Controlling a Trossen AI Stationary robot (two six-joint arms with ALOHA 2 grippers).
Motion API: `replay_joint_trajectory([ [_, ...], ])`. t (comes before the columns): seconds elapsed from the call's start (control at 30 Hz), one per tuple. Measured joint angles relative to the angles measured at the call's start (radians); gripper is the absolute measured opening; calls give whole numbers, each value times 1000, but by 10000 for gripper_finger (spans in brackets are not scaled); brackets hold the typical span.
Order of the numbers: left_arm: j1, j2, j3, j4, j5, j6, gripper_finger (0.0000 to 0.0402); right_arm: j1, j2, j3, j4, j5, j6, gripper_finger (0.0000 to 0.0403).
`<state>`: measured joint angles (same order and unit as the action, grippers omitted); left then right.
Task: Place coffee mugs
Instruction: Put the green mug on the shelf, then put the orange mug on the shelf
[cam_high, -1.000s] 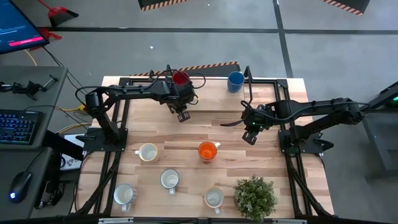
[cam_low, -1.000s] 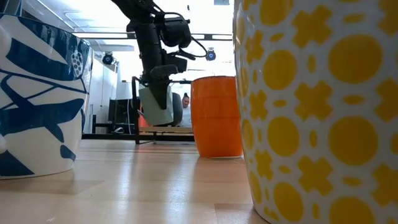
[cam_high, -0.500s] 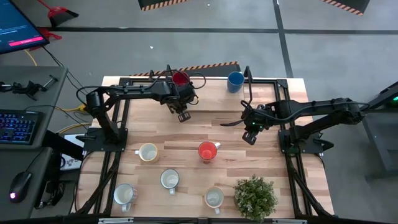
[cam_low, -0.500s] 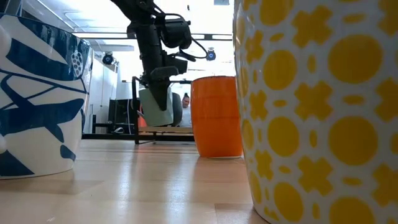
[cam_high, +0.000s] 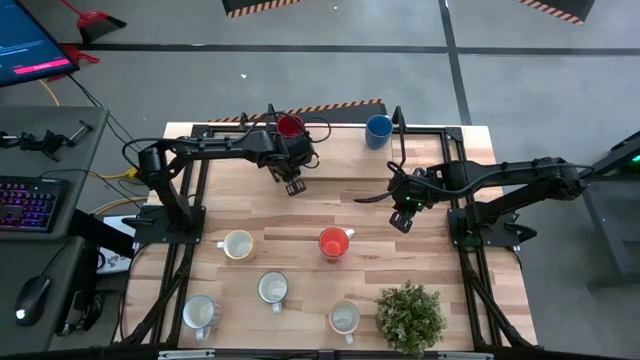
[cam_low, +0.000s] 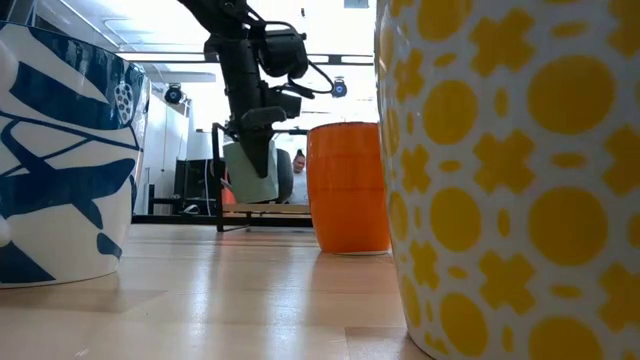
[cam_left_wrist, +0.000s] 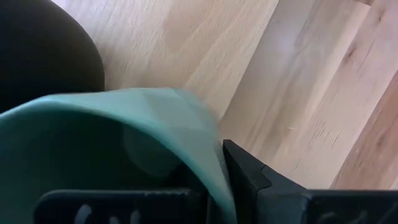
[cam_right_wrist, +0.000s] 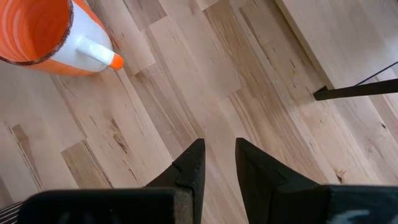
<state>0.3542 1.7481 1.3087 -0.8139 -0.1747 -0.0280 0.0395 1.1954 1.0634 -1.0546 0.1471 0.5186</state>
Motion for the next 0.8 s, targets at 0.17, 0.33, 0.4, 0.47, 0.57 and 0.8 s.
replay_joint_trajectory([
  [0.17,0,-1,0,0,-15,-1,63,0,0,0,0,0,0,68],
  [0.33,0,-1,13,-13,-35,12,85,0,0,0,4,0,0,68],
  [0.4,0,-1,34,-13,-63,26,91,0,0,0,9,0,-1,68],
  [0.47,1,-1,65,-23,-82,38,94,0,0,0,13,0,-1,68],
  [0.57,6,-1,130,-75,-85,40,97,0,0,0,20,-1,-1,68],
  [0.8,3,-1,232,-178,-77,42,97,1,0,0,23,-8,-2,68],
])
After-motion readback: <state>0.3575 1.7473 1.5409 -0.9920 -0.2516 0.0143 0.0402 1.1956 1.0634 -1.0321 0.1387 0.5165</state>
